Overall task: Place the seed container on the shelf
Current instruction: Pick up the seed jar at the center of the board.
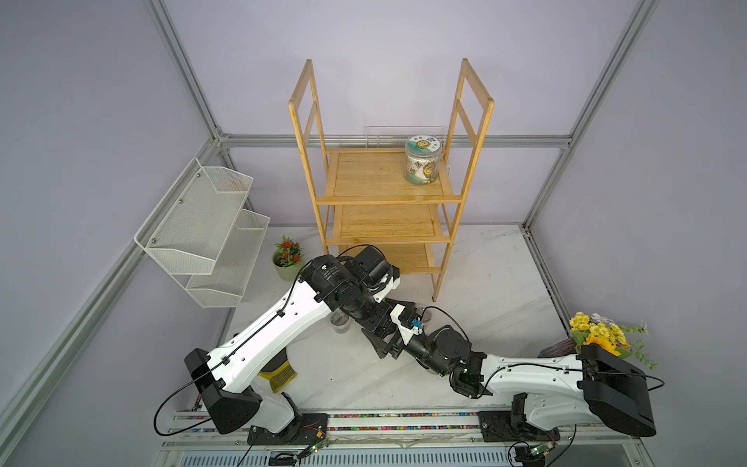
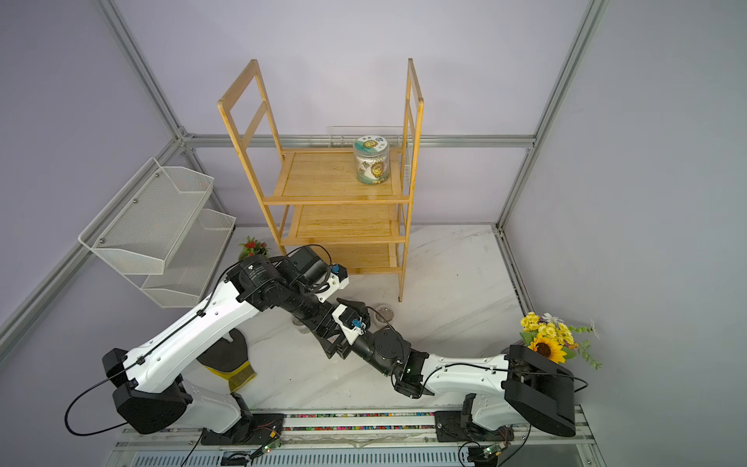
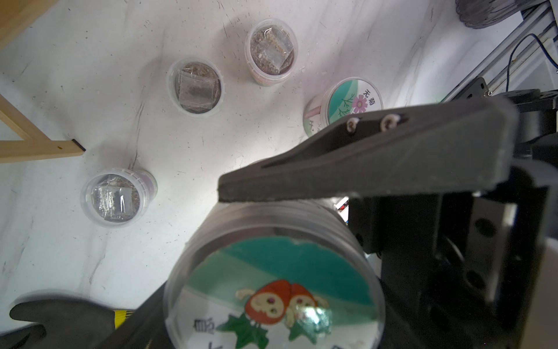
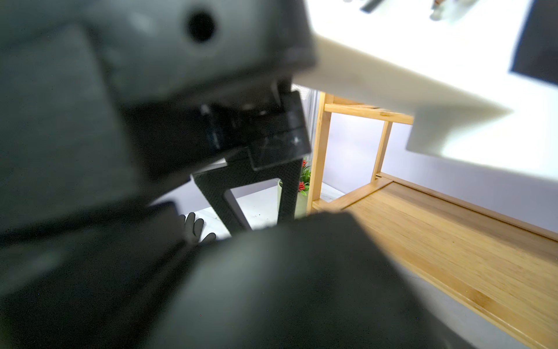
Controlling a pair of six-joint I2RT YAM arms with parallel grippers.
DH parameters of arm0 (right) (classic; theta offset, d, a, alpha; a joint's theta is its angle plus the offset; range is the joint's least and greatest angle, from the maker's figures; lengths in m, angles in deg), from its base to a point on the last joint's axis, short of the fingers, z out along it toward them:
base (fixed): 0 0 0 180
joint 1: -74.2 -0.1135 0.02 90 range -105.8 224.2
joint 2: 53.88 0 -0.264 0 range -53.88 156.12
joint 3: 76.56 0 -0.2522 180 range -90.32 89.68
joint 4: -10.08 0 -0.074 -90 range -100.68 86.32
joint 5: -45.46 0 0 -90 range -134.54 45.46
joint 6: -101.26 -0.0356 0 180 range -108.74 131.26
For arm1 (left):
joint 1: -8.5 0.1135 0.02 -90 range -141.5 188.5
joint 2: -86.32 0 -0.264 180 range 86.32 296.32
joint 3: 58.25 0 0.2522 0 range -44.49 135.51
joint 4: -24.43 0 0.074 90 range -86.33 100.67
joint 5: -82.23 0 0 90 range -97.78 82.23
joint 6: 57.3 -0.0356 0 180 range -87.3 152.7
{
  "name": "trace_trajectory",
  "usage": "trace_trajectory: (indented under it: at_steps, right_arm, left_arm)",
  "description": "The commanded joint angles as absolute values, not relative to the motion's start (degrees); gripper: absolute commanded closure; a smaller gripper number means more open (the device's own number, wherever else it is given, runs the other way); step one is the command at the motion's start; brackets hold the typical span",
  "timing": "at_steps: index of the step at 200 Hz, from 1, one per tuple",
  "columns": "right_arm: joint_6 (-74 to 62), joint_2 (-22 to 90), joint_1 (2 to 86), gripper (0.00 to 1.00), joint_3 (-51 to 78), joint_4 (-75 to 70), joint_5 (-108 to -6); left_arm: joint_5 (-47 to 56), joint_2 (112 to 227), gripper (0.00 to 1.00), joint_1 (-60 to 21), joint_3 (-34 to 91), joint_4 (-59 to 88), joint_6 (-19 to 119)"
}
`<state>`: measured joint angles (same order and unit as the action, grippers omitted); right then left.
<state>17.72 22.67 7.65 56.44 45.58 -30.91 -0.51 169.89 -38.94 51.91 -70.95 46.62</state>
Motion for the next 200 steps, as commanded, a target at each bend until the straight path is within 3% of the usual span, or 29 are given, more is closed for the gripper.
trace_trajectory:
  at_steps: [1,89,200]
  right_arm:
    - [17.4,23.8,8.7,0.03,55.1,44.4,-30.0]
    - [19.1,22.6,9.0,0.03,55.7,43.3,-33.1]
    - [21.7,21.2,9.1,0.36,56.2,43.9,-35.1]
  left_arm:
    - [1.4,167.8,0.34,-39.4,54.4,-72.2,45.8]
    - [3.5,167.8,0.33,-39.3,55.3,-71.5,45.3]
    - [5.1,165.3,0.3,-39.0,54.1,-70.1,45.4]
